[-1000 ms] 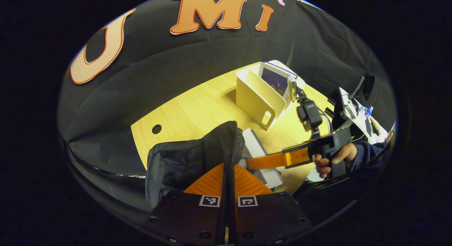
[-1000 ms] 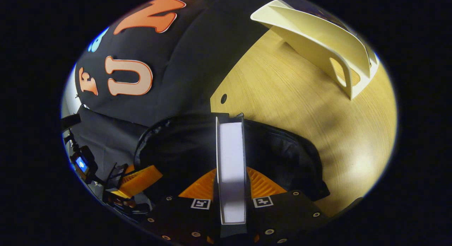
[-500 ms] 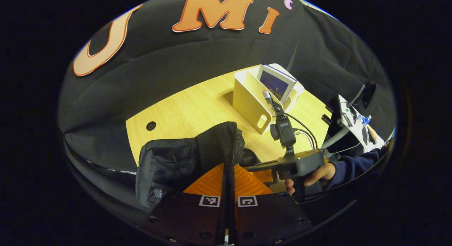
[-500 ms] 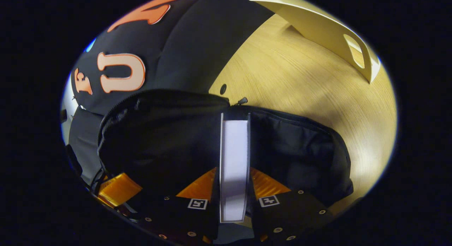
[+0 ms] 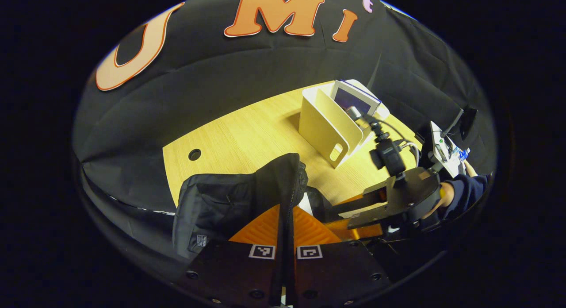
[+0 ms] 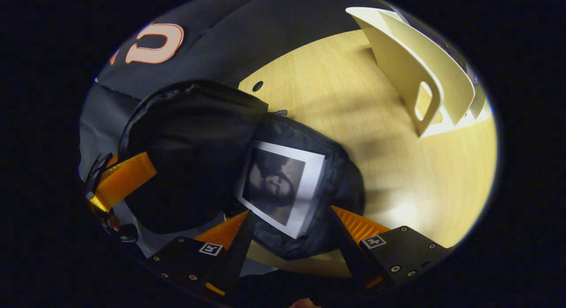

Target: Open the schoolbag, grab two books from the bookshelf and put them into the schoolbag.

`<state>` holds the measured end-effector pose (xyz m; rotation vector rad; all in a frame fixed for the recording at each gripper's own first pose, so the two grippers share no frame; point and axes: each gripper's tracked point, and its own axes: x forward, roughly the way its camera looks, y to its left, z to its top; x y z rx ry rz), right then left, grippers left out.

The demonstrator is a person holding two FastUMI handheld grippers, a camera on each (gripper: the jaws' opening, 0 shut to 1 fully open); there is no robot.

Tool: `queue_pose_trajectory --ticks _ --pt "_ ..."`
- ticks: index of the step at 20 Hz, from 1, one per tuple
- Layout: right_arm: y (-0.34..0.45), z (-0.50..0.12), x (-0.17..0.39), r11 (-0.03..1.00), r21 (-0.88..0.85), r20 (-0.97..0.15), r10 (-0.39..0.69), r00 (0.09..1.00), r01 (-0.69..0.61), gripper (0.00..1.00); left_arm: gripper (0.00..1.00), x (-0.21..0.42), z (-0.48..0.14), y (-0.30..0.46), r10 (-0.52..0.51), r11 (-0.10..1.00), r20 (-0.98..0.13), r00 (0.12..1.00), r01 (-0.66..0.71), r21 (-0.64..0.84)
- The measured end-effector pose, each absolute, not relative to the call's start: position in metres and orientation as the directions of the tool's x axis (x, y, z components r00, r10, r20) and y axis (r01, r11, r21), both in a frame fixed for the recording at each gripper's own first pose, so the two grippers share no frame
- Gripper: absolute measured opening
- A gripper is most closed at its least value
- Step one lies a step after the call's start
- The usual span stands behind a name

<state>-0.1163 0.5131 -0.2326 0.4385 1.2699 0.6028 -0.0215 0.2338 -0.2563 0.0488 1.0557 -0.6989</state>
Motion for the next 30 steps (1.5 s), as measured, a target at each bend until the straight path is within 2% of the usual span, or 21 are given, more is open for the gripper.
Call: queue_pose_trajectory --ticks 8,17,23,30 --pt "0.393 -0.187 -0.084 0.870 0.412 -0.837 0.479 0.263 -0.271 0.97 0.04 -0.028 -0.264 0.227 -0.478 0.809 -0.822 0.308 0.520 -0.276" --pt "0.281 -0.119 -0.002 0.917 0.206 -0.859 0.336 0.387 -0.340 0.98 0.04 -0.030 -0.271 0.216 -0.440 0.853 -0.836 0.328 0.443 -0.275" --pt "0.248 -0.111 0.069 0.931 0.160 -0.872 0.289 0.395 -0.327 0.98 0.04 -0.033 -0.271 0.212 -0.404 0.887 -0.850 0.339 0.370 -0.274" --pt "0.262 -0.145 0.125 0.925 0.186 -0.904 0.293 0.312 -0.330 0.98 0.04 -0.033 -0.271 0.213 -0.339 0.926 -0.876 0.345 0.287 -0.245"
